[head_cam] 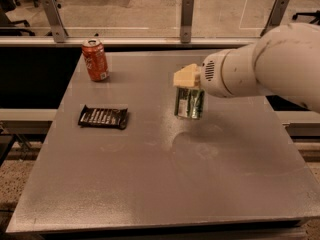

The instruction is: Place green can upright

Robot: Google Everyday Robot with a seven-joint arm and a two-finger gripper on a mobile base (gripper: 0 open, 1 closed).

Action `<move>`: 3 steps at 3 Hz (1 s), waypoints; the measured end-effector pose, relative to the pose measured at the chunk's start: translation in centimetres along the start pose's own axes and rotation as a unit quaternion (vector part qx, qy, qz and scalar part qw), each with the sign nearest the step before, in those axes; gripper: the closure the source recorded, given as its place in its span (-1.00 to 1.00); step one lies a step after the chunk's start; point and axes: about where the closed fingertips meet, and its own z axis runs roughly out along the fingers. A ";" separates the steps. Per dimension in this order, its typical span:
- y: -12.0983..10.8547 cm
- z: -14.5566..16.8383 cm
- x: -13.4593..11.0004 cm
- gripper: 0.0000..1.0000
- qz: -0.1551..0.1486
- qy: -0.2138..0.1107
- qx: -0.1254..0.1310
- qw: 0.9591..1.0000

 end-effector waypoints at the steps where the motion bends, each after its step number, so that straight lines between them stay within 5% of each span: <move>1: -0.6 -0.1 0.1 1.00 -0.004 0.035 0.044 0.998; 3: -1.3 -1.9 0.3 1.00 -0.024 0.104 0.120 0.987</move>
Offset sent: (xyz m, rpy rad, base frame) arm -0.0247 -0.0009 0.0155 0.0079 -0.3989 0.3130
